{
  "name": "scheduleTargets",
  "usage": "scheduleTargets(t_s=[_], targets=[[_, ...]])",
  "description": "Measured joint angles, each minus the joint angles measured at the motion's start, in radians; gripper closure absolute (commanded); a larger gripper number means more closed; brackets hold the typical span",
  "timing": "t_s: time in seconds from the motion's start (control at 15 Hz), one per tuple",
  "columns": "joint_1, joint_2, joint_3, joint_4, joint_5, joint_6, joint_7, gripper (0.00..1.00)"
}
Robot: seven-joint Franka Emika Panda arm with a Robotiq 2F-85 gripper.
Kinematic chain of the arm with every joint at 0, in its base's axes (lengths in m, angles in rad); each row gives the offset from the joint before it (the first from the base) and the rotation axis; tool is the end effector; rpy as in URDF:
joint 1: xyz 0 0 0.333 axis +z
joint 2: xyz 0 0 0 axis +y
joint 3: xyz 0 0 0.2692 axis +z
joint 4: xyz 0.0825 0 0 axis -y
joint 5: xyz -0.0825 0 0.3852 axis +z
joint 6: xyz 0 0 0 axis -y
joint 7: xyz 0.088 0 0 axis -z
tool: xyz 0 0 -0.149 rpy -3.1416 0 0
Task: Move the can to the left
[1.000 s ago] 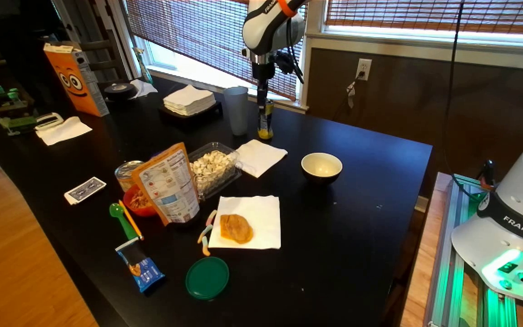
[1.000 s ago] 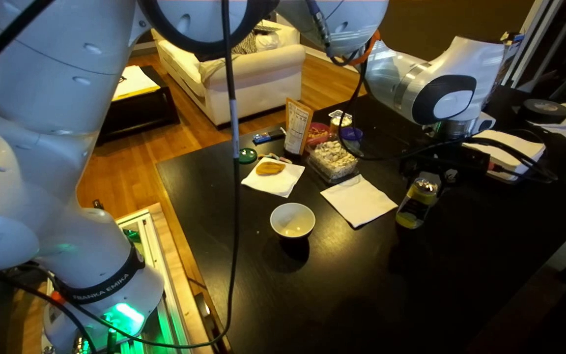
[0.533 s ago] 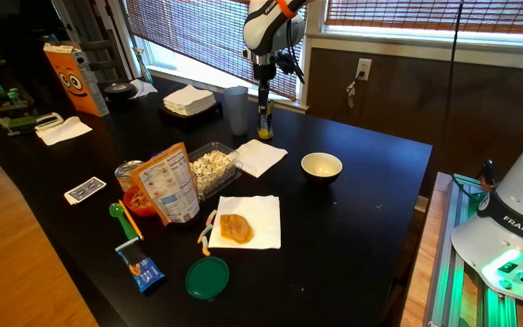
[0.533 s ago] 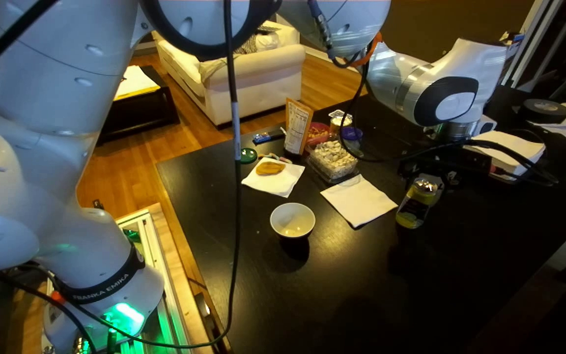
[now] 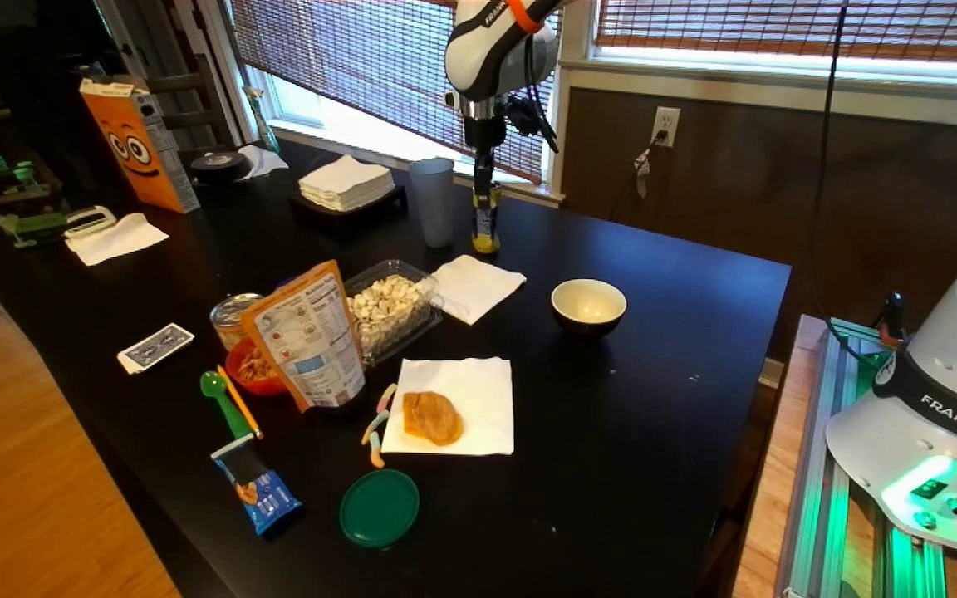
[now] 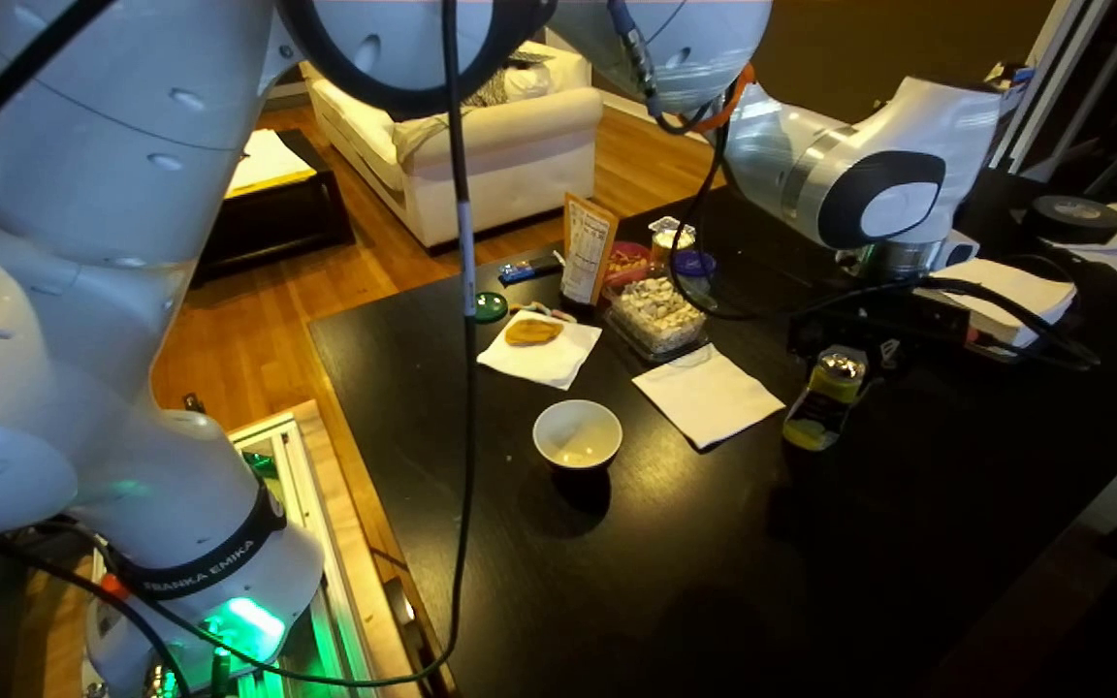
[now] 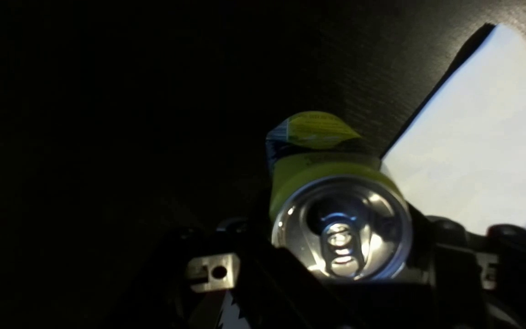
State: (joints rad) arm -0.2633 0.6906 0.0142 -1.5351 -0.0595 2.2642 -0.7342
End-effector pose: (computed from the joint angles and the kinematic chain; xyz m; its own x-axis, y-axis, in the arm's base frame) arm 0.6624 -0.1729 0.1734 0.8684 0.4959 0.0027 0.4951 -0.8672 0.0538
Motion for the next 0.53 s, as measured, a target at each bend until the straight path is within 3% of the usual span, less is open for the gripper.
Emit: scheduleTargets(t_s=[0.53], targets=[[0.008,-0.022,0.0,-0.002,0.0,-0.026,0.0,0.68]])
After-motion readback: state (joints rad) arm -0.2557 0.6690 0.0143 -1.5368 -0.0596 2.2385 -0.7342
